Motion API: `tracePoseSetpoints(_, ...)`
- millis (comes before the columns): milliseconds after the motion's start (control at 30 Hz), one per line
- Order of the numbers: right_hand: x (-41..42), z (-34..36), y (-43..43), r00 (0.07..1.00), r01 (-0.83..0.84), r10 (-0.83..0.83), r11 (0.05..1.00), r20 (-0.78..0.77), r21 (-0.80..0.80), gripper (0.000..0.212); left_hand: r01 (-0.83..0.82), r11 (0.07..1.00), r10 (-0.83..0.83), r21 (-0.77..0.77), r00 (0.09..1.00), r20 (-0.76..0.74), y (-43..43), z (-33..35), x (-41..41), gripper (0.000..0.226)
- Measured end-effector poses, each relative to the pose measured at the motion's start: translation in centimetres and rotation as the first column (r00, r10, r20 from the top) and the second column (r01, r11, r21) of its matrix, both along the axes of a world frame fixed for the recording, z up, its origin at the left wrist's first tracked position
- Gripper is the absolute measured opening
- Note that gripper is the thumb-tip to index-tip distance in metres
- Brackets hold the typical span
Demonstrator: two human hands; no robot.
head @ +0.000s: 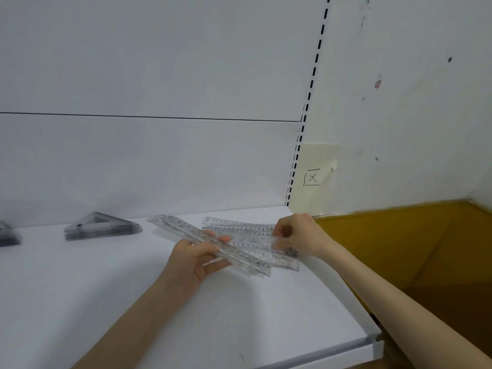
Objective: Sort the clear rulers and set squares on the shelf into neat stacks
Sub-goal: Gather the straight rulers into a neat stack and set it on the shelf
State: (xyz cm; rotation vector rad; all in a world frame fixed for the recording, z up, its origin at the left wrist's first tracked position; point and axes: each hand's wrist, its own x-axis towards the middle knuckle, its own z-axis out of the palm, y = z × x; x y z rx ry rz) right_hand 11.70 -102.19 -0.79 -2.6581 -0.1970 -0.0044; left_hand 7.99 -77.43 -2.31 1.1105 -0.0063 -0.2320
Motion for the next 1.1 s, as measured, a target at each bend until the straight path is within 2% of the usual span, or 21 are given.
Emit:
tracePoseSetpoints(100,0.2,0.2,-0.4,0.999,0.042,-0.043,0.983,-0.002,0.177,0.012,0.007,1.000,-0.007,-0.005,1.000,-0.014,0.0,-0.2,0.1,0.019)
tracePoseSetpoints(200,0.2,0.8,-0.7,0.999,0.037,-0.037,0.953,-0.008,0.300,0.012,0.027,0.999,-0.027,-0.020,0.999,-0.021,-0.1,-0.3,0.1,0.039)
tracePoseSetpoints(267,0.0,1.2,-0.8,0.999,0.044,-0.038,0.928,-0.023,0.369,0.014,0.034,0.999,-0.035,-0.019,0.999,-0.023,-0.2,-0.2,0.0,0.042)
tracePoseSetpoints(367,-1.0,2.1,-0.4,0.999,0.031,-0.045,0.881,0.019,0.472,0.012,0.043,0.999,-0.044,-0.017,0.999,-0.023,-0.3,-0.1,-0.1,0.025)
tracePoseSetpoints(433,-2.4,2.4,0.6,0.992,-0.033,-0.034,0.863,0.124,0.504,0.011,0.050,0.999,-0.051,-0.017,0.999,-0.016,-0.4,-0.2,-0.2,0.019)
tracePoseSetpoints(500,-4.0,2.1,1.9,0.930,-0.169,0.016,0.906,0.366,0.389,0.011,0.067,0.997,-0.067,-0.046,0.998,0.004,-0.4,-0.2,-0.2,0.018)
tracePoseSetpoints(567,-5.0,1.0,3.1,0.780,-0.292,0.135,0.942,0.611,0.166,0.009,0.090,0.991,-0.087,-0.098,0.996,0.038,-0.5,-0.2,-0.2,0.024)
tracePoseSetpoints(600,-5.3,0.5,3.5,0.712,-0.315,0.191,0.947,0.676,0.064,0.008,0.110,0.985,-0.103,-0.131,0.993,0.056,-0.4,-0.2,-0.2,0.031)
tracePoseSetpoints(667,-5.3,-0.3,3.9,0.644,-0.327,0.263,0.944,0.718,-0.052,0.003,0.128,0.974,-0.114,-0.189,0.990,0.084,-0.4,-0.2,-0.3,0.042)
tracePoseSetpoints(733,-5.5,-0.3,3.9,0.669,-0.364,0.280,0.931,0.688,-0.025,0.003,0.124,0.975,-0.105,-0.183,0.988,0.110,-0.3,-0.2,-0.3,0.042)
tracePoseSetpoints(867,-6.1,0.4,3.6,0.792,-0.442,0.327,0.889,0.516,0.115,0.012,0.202,0.969,-0.170,-0.144,0.962,0.213,-0.3,0.1,-0.9,0.021)
tracePoseSetpoints(967,-6.4,0.7,3.8,0.819,-0.465,0.354,0.871,0.452,0.159,0.019,0.240,0.962,-0.205,-0.129,0.949,0.238,-0.3,-0.2,-0.6,0.045)
tracePoseSetpoints(1067,-6.6,1.2,3.8,0.890,-0.413,0.315,0.863,0.330,0.292,0.026,0.197,0.973,-0.165,-0.122,0.958,0.233,-0.3,-0.4,-0.5,0.045)
tracePoseSetpoints(1100,-6.7,1.4,3.6,0.919,-0.370,0.295,0.873,0.260,0.319,0.035,0.179,0.974,-0.143,-0.137,0.960,0.240,-0.4,-0.3,-0.5,0.052)
